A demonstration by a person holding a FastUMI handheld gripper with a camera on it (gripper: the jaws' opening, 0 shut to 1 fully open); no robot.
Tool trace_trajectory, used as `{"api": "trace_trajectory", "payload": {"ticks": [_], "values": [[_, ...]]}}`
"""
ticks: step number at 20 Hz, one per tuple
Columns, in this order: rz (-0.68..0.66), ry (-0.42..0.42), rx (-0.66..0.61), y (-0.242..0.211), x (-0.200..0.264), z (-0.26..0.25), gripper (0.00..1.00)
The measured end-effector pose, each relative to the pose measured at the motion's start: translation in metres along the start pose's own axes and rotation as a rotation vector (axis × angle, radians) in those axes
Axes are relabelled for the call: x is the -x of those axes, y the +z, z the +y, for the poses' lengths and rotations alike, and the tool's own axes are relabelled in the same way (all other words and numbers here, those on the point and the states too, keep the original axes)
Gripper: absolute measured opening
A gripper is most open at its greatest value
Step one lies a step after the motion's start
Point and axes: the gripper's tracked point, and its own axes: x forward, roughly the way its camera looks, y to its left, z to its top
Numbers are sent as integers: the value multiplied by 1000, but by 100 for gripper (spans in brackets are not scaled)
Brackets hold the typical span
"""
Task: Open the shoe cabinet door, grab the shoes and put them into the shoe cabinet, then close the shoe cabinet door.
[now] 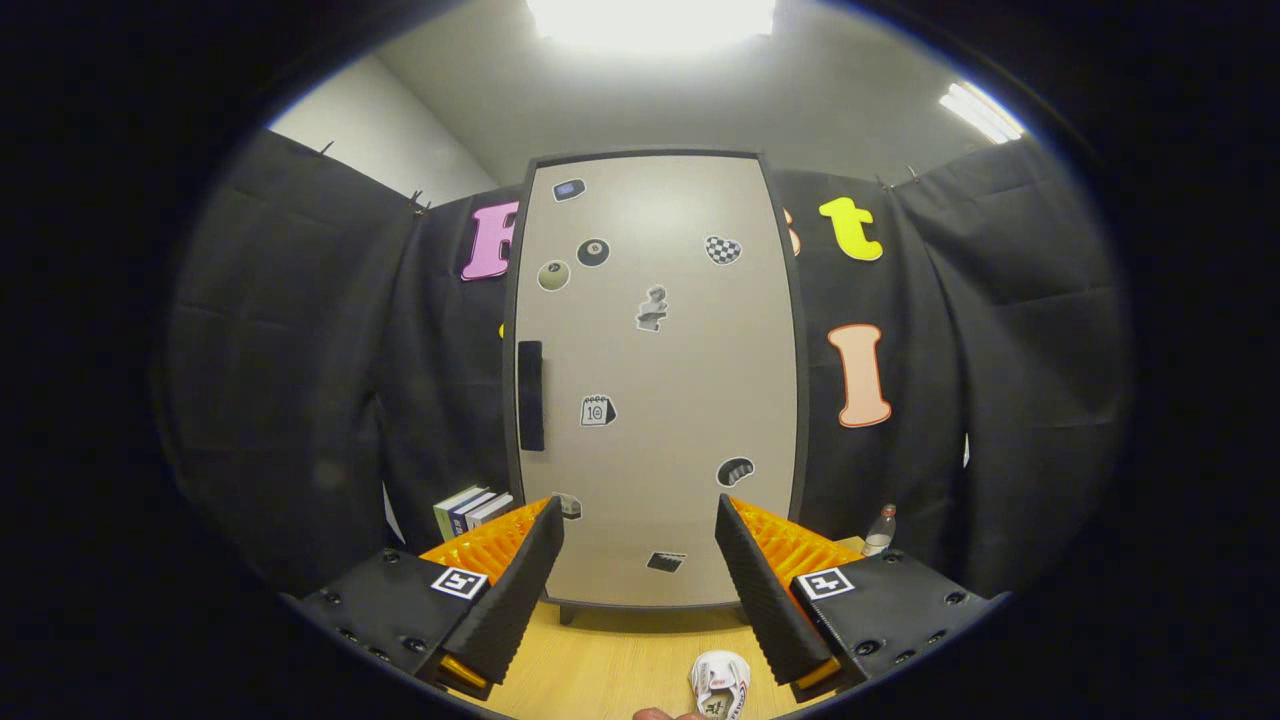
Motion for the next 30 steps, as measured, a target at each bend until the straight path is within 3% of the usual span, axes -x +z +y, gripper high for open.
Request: {"api": "trace_trajectory", "payload": {"ticks": [13,18,25,30], "values": [[15,-13,39,17,-12,15,96],[-46,-24,80,49,-27,20,96],[-48,-31,99,61,-84,41,97],[22,21,80,54,-134,74,97]]}}
